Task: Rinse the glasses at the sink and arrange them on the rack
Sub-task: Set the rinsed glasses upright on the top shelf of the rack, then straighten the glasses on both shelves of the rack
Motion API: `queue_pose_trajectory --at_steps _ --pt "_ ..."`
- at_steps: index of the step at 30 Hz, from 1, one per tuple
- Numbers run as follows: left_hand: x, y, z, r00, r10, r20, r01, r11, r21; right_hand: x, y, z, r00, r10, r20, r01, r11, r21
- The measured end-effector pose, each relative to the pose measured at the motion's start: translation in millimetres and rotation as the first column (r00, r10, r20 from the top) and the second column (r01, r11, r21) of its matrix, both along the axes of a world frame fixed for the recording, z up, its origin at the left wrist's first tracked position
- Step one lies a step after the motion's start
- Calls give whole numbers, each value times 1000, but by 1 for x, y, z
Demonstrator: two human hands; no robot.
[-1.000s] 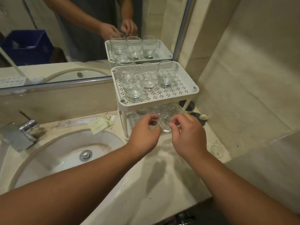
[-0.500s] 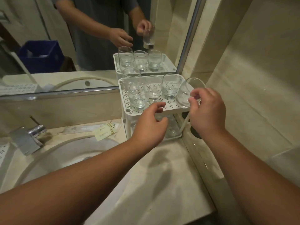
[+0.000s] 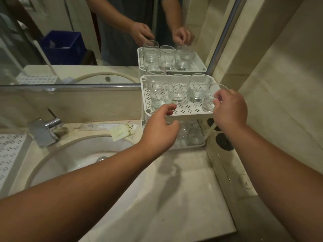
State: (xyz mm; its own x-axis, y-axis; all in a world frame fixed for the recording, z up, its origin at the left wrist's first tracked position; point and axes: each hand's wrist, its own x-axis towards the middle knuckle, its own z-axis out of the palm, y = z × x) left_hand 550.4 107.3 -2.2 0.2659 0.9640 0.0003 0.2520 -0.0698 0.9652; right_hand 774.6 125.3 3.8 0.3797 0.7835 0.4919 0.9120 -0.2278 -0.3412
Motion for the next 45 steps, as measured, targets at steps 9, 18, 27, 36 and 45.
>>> queue_pose_trajectory --at_steps 9,18,27,36,45 --pt "-5 -3 -19 999 34 -25 -33 998 47 0 6 -7 1000 29 2 -29 999 28" --pt "-10 -12 -44 996 46 -82 -42 997 57 -20 -22 -16 993 85 -78 -64 969 240" --pt "-44 -27 -80 992 42 -117 -38 999 34 -83 -71 -49 983 142 -119 -113 968 224" --pt "-72 -37 -142 984 36 -175 -58 991 -121 -130 -89 -113 989 75 -130 -115 935 -335" --pt "-38 -27 -205 902 58 -428 -99 992 -75 -112 -50 -147 981 193 -10 -168 829 -533"
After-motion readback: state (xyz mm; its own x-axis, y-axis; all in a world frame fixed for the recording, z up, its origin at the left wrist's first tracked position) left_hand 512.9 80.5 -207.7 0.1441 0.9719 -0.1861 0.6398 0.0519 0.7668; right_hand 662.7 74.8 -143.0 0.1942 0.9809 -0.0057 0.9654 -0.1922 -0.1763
